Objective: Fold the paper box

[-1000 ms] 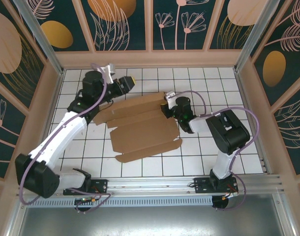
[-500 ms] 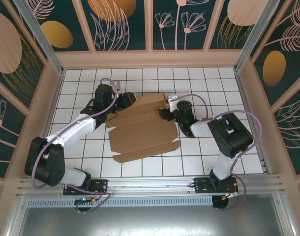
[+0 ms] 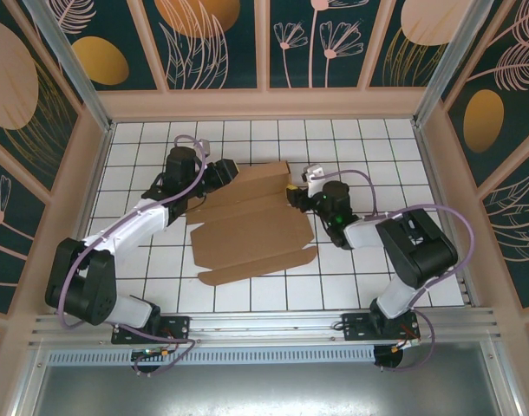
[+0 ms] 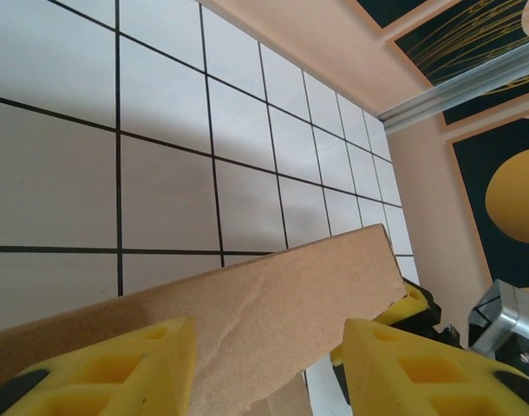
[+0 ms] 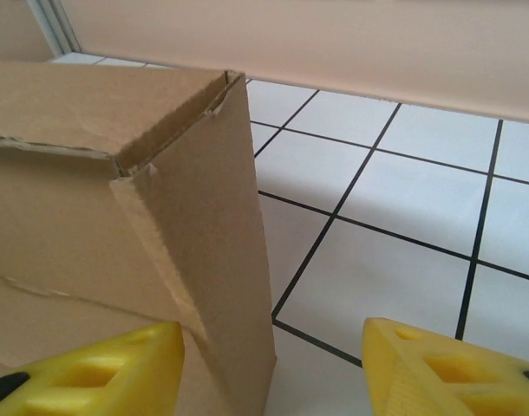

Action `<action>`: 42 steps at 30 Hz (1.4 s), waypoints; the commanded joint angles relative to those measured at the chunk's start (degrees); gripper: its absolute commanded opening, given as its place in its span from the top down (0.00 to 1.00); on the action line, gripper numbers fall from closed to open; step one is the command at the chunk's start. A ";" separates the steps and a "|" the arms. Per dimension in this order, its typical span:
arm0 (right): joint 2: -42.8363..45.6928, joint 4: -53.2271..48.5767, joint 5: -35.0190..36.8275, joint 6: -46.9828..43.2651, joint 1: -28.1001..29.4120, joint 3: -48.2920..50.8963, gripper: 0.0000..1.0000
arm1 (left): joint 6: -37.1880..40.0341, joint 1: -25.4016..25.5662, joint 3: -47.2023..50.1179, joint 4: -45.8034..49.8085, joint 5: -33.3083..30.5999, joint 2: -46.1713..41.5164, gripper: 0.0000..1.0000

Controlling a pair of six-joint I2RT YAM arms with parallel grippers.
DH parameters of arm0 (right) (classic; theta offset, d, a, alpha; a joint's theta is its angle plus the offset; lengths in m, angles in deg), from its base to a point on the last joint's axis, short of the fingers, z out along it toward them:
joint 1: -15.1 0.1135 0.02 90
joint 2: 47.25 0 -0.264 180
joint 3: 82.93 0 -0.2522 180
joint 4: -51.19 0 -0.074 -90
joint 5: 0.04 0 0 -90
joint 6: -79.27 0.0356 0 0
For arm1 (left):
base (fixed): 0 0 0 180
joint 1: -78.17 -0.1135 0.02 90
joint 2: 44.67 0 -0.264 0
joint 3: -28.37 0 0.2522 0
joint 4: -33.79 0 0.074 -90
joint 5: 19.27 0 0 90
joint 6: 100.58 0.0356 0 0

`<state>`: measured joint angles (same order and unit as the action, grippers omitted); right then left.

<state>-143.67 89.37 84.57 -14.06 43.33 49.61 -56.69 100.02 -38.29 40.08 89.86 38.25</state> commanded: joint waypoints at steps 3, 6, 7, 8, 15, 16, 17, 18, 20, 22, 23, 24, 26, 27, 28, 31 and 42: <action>-5.01 -1.78 3.47 -4.66 1.47 -6.13 0.46 | 1.00 -0.40 -0.89 3.10 0.90 2.20 0.52; -7.41 -2.74 5.40 -6.34 2.17 -8.46 0.50 | 1.28 -0.49 -1.41 3.60 1.07 2.68 0.52; -8.03 -3.30 5.98 -6.65 2.42 -9.26 0.51 | 1.30 -0.57 -1.45 3.68 1.20 2.87 0.52; -8.65 -4.09 7.10 -6.81 2.58 -10.20 0.53 | 1.33 -0.65 -1.63 3.77 1.41 3.03 0.52; -10.80 -8.23 9.60 -6.96 2.80 -13.72 0.66 | 1.11 -1.09 -1.85 3.68 1.95 3.62 0.52; -10.73 -8.36 9.61 -6.95 2.80 -13.75 0.67 | 0.96 -1.06 -1.92 3.68 2.04 3.66 0.52; -10.73 -8.56 9.73 -6.95 2.80 -13.74 0.70 | 1.00 -1.12 -2.02 3.61 2.21 3.74 0.52; -10.75 -8.67 9.78 -7.09 2.80 -13.81 0.73 | 1.02 -1.18 -2.02 3.60 2.35 3.82 0.52; -10.96 -9.52 9.87 -7.19 3.98 -14.09 0.81 | 0.83 -1.27 -1.99 3.29 2.70 4.00 0.52; -10.85 -9.68 10.42 -7.00 4.28 -13.88 0.87 | 0.67 -1.32 -1.77 2.94 3.12 4.06 0.52; -10.65 -9.13 11.05 -6.69 4.48 -13.28 0.89 | 0.67 -1.37 -1.63 2.82 3.46 4.01 0.52; -10.40 -8.27 12.21 -6.20 4.87 -12.47 0.91 | 0.51 -1.32 -1.46 2.64 3.71 3.86 0.52; -9.47 -6.07 14.83 -4.97 5.74 -10.38 0.91 | 0.21 -1.34 -0.78 2.12 4.27 3.45 0.52; -8.98 -4.63 16.41 -4.41 6.20 -9.36 0.92 | -0.06 -1.29 -0.29 1.65 4.62 3.19 0.52; -8.59 -3.00 17.91 -3.78 6.71 -8.03 0.92 | -0.23 -1.36 0.20 1.20 4.89 3.05 0.52; -7.83 -0.46 22.69 -1.82 8.21 -5.52 0.95 | -0.68 -1.36 0.79 0.72 5.64 3.04 0.52; -4.32 -2.46 31.06 0.98 9.64 -0.72 0.95 | 3.72 -1.34 -2.47 8.02 2.10 1.14 0.49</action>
<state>-150.01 89.52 111.56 -14.17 53.25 46.64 -56.19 99.34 -40.00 41.33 96.02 39.84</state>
